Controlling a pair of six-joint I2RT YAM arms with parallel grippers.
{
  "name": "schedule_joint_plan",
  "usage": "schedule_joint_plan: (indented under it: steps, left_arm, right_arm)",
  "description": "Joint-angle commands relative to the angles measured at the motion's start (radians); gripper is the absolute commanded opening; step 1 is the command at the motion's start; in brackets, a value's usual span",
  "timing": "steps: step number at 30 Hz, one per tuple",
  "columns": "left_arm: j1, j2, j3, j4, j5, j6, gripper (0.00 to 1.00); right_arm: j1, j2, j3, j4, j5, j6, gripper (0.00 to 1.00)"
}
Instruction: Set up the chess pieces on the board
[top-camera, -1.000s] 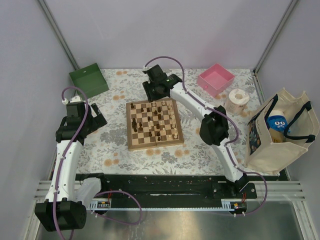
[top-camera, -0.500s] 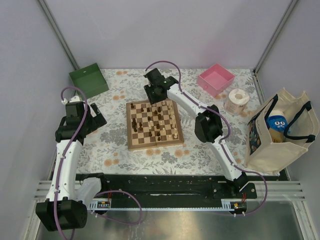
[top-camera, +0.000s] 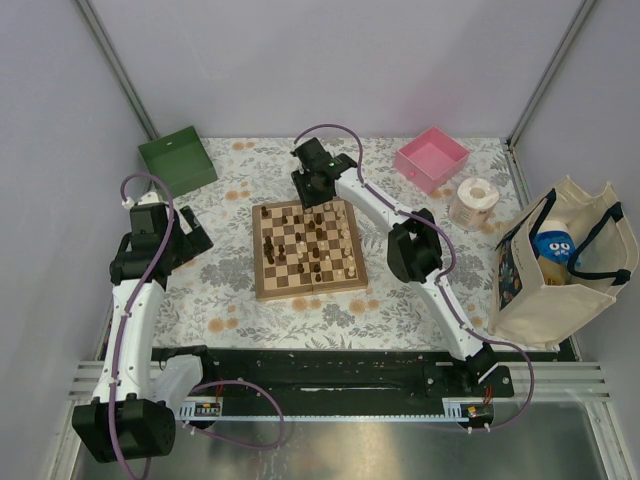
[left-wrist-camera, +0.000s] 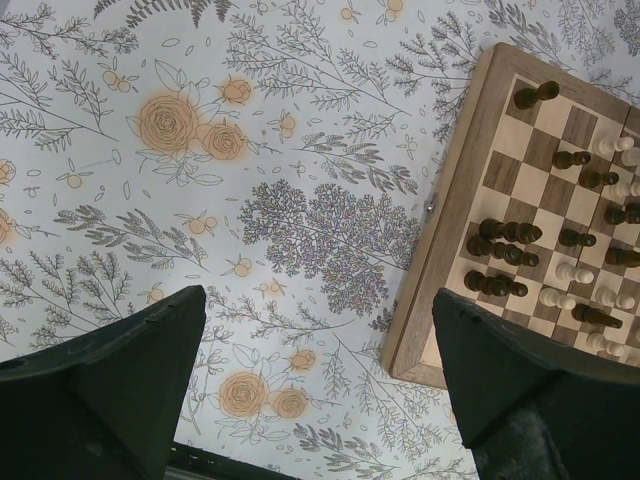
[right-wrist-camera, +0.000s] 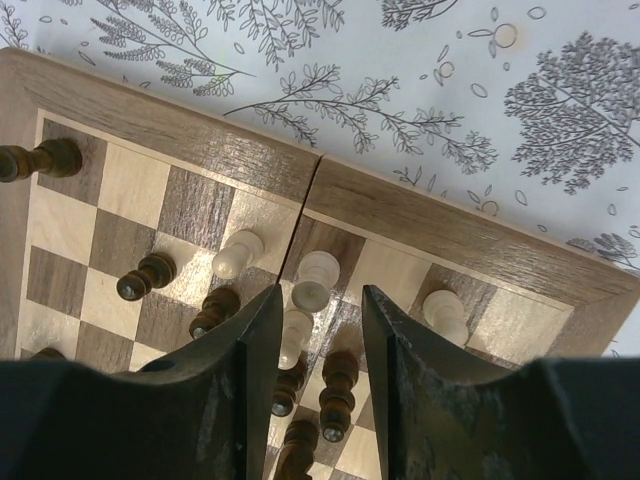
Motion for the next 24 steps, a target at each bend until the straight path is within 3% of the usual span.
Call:
schedule_joint_plan:
  steps: [1,5,11,18,24]
  left_arm:
    - [0.01,0.001,-0.003,0.049,0.021,0.016,0.99]
    - [0.012,0.0,-0.003,0.05,0.022,0.016,0.99]
    - [0.015,0.003,-0.003,0.049,0.024,0.016,0.99]
    - [0.016,0.001,-0.004,0.05,0.029,0.016,0.99]
    - [0.018,0.003,-0.004,0.05,0.032,0.016,0.99]
  right_arm:
    - [-0.001,0.002,0.05,0.031,-0.05,-0.003,0.46]
    - [-0.002,0.019,0.062,0.031,-0.053,-0.003,0.43]
    - [-0.001,0.034,0.074,0.031,-0.061,-0.001,0.3]
    - [-0.002,0.045,0.086,0.031,-0.064,0.005,0.31]
    - [-0.002,0.036,0.089,0.028,-0.05,0.0,0.2]
